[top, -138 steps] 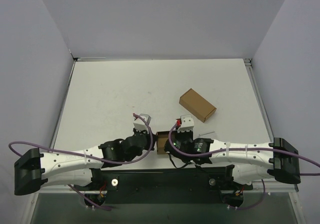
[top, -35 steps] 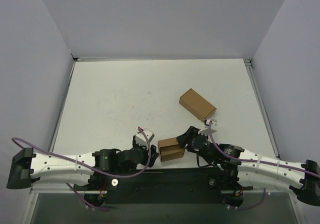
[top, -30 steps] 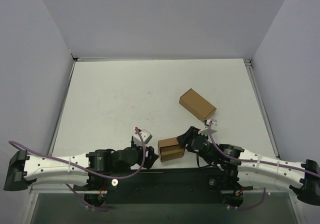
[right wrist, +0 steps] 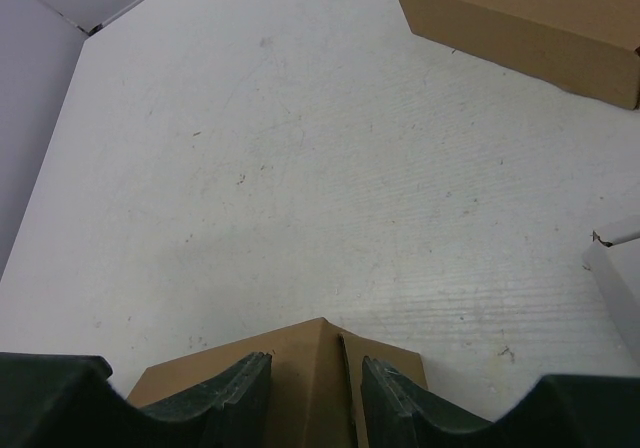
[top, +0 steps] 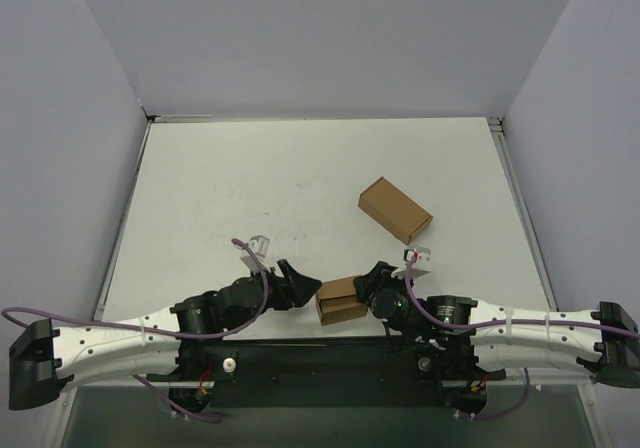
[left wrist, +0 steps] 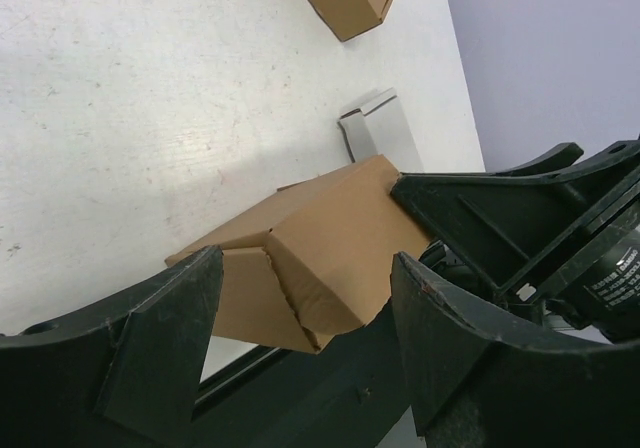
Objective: Fold the paper box
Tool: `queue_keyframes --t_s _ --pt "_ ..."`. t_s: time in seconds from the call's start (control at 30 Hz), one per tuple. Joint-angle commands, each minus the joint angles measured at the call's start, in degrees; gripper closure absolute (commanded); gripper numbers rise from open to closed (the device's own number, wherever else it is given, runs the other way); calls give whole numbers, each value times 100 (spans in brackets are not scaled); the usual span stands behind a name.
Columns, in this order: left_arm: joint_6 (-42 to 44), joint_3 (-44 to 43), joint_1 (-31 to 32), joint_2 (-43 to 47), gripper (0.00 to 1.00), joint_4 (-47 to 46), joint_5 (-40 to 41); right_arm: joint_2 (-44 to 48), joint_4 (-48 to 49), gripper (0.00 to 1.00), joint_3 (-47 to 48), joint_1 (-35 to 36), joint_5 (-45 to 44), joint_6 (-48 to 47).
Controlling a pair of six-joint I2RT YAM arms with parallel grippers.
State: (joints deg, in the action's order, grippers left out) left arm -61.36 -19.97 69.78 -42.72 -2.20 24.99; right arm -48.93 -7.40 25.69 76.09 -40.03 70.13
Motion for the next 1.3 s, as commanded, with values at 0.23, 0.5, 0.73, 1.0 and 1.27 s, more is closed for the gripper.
queue_keyframes --t_s 0.23,0.5,0.73,1.0,1.27 --pt "-183 45 -78 -588 25 -870 -355 -108 -728 60 -38 81 -128 -43" --pt "-385 519 -78 -623 34 -1177 -644 -240 -772 60 15 81 -128 -52" --pt "-447 784 -70 -519 45 -1064 -803 -249 -781 60 32 81 -119 -61" --pt "-368 942 -70 -448 52 -896 -970 -65 -789 54 111 -15 284 -394" --pt "-148 925 -70 -580 57 -704 -1058 111 -877 45 375 -596 1296 -965"
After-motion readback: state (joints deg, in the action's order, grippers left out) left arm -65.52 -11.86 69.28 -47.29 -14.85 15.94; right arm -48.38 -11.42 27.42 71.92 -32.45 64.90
